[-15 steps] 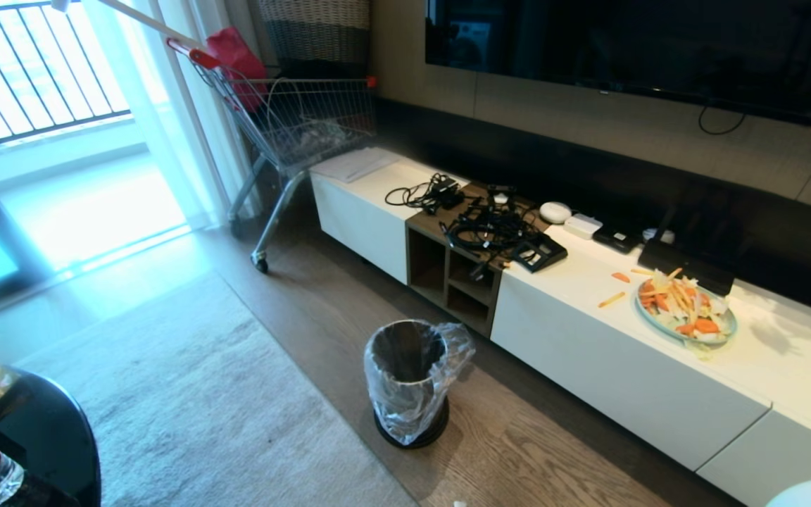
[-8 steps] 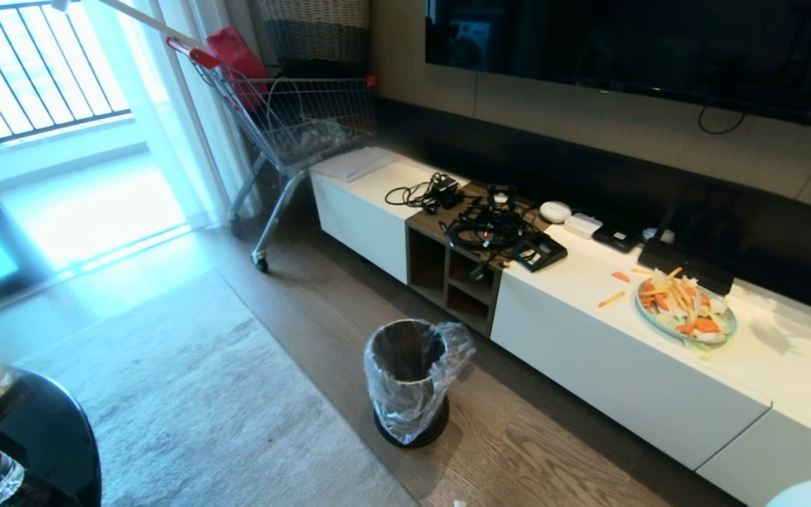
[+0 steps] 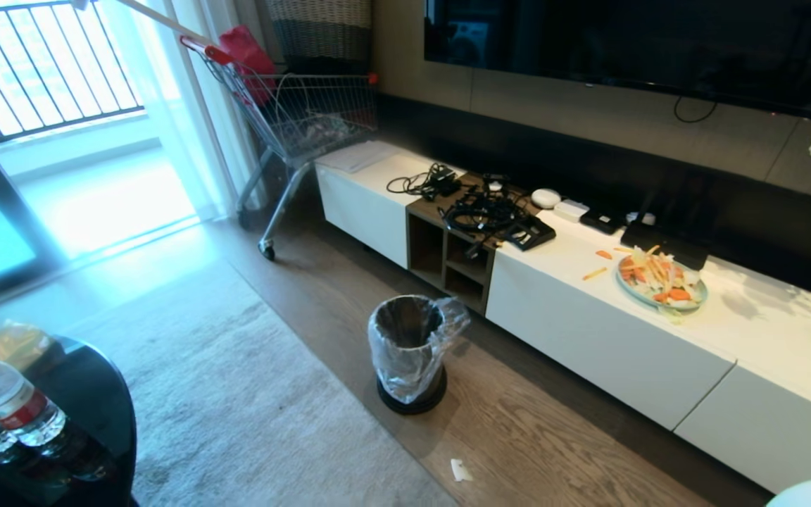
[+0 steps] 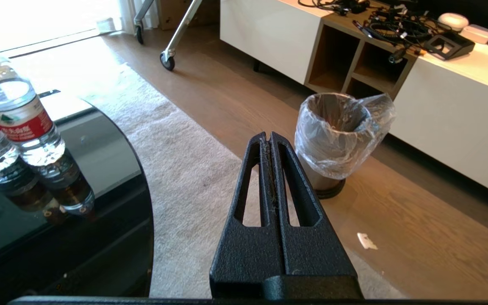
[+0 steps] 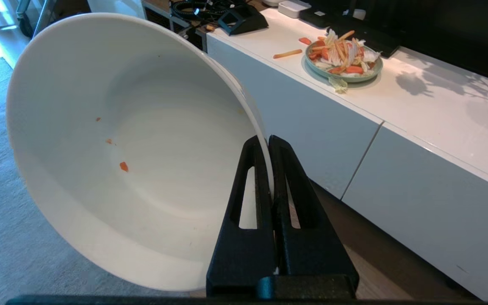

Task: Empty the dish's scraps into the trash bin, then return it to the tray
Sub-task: Put the bowl back to the table

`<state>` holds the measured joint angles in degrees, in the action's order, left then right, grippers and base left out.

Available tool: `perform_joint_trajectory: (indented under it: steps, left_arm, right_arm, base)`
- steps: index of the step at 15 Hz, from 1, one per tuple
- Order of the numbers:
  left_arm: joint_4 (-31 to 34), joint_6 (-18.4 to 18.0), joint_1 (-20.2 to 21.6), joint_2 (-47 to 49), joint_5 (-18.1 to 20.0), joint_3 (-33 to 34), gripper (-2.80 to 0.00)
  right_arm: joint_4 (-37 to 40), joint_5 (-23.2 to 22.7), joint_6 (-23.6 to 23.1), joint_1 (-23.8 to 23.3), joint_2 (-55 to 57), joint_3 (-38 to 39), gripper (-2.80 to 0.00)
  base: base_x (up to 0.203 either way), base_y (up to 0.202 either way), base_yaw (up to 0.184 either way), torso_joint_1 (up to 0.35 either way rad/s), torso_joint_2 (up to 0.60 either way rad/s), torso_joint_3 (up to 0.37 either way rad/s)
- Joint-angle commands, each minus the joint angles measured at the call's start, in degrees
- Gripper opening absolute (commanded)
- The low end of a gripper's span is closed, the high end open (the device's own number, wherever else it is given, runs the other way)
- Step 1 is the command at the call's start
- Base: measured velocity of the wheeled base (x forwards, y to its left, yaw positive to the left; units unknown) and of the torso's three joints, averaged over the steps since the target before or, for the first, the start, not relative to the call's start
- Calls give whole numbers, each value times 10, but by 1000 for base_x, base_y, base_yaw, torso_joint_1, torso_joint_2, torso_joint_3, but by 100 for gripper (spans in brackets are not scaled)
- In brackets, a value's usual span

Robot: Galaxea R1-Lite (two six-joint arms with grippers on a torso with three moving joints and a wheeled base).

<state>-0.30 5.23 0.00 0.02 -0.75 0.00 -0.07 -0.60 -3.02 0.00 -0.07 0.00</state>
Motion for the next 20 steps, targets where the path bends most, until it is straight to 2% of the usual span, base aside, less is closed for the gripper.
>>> perform_joint_trajectory:
  steps: [1,17,20]
  left_arm:
    - [0,0,0,0,0,0,-280]
    - [0,1,0,0,0,0,-280]
    - [0,1,0,0,0,0,-280]
  right_arm:
    - [0,0,-1,0,1,0,-280]
    - [0,0,0,0,1,0,-280]
    - [0,0,0,0,1,0,-280]
  base:
    - [-187,0,2,2,2,7]
    - [-186,0,-1,2,3,3]
    - [-44,0,0,-1,2,1]
